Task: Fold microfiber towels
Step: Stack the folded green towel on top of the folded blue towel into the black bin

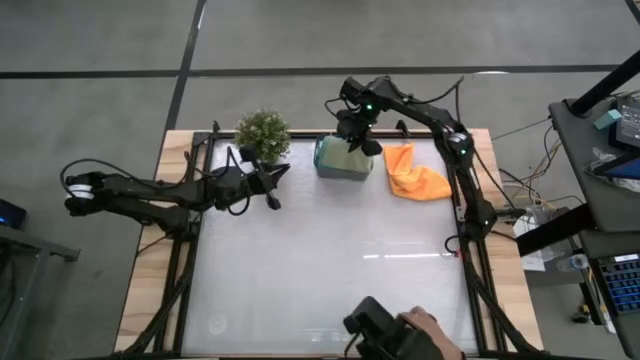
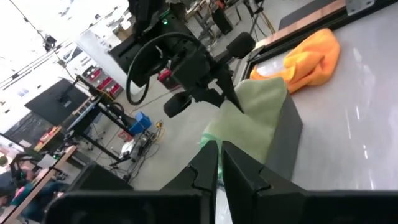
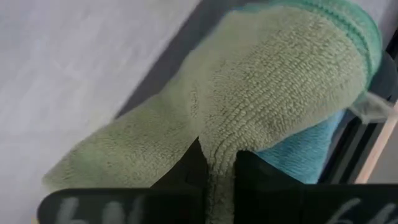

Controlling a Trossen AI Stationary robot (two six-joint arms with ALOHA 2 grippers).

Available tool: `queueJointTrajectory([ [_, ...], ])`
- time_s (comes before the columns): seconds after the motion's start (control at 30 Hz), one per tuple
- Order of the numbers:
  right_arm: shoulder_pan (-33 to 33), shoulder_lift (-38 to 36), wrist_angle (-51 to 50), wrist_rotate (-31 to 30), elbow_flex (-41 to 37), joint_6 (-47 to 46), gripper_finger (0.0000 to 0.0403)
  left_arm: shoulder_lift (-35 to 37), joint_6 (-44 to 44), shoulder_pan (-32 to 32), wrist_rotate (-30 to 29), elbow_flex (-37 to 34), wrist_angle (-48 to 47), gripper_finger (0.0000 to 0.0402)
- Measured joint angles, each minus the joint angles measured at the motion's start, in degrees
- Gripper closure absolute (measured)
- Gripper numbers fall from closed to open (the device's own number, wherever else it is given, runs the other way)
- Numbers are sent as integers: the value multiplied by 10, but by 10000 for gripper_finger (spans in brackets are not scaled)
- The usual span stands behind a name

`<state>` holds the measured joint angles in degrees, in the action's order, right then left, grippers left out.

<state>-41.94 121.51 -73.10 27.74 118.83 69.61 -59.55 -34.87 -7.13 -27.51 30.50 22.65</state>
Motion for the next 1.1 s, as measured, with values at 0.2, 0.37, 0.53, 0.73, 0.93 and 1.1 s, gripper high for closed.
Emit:
queueJointTrajectory([
  [0.2, 4, 40, -16, -58, 69, 3, 381, -8, 0, -4, 0, 0, 1, 394],
  [0.37, 8, 40, -17, -59, 74, 22, 381, -11, 0, -4, 0, 0, 1, 394],
  [0.53, 12, 40, -16, -59, 74, 20, 380, -11, 1, -4, 0, 0, 3, 394],
  [0.73, 19, 39, -5, -72, 74, -11, 378, -12, 2, -4, 0, 0, 8, 394],
  [0.93, 21, 39, 4, -127, 73, -36, 340, -11, 15, -4, 0, 0, 9, 394],
  [1.1, 22, 39, 6, -127, 73, -38, 291, -12, 15, -4, 0, 0, 9, 394],
])
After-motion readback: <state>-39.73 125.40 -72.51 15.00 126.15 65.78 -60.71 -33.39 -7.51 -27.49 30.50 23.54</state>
